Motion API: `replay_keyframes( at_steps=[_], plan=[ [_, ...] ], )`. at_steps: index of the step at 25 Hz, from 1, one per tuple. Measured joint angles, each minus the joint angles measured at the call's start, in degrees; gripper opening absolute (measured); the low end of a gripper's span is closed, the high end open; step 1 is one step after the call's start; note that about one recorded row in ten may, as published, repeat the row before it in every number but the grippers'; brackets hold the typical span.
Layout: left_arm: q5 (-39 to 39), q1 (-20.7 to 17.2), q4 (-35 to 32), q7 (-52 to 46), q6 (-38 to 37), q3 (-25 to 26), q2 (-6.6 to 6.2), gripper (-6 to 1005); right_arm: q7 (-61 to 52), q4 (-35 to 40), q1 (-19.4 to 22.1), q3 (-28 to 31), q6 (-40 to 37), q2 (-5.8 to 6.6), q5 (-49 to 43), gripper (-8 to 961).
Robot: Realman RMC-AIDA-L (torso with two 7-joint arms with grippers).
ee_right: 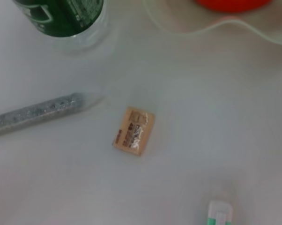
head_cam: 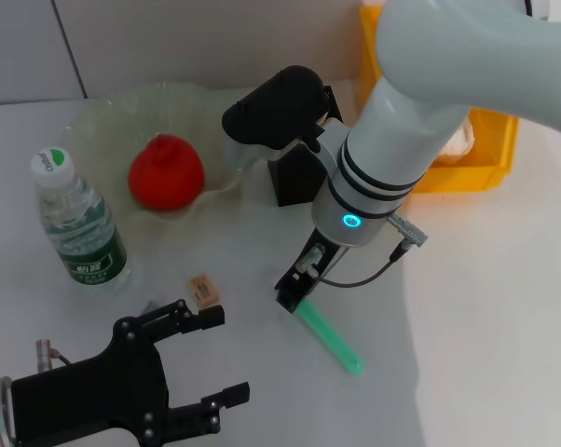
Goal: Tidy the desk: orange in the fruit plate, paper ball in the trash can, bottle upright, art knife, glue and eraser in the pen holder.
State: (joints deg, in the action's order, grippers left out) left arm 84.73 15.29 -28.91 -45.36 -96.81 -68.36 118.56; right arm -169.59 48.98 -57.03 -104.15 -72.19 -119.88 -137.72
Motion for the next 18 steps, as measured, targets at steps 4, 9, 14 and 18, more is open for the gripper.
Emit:
replay_keyframes(
  at_steps=[4,9,14,18],
  plan=[
    [0.0,0.0,0.0,0.0,-0.1,-0.1,0.0,772,0.0,-1.0,-0.1,0.0,0.4,0.0,0.0,294],
    [0.0,0.0,0.0,0.0,-0.1,-0.6,0.0,772,0.0,-1.3,-0.3,0.0,0.5,0.0,0.0,294],
    [0.0,0.0,0.0,0.0,-0.1,-0.7,0.0,772,0.1,-1.3,-0.3,-0.1,0.6,0.0,0.0,294],
    [0.0,0.0,0.0,0.0,0.0,-0.7,0.0,772,0.1,-1.3,-0.3,-0.2,0.6,0.0,0.0,293]
  ],
)
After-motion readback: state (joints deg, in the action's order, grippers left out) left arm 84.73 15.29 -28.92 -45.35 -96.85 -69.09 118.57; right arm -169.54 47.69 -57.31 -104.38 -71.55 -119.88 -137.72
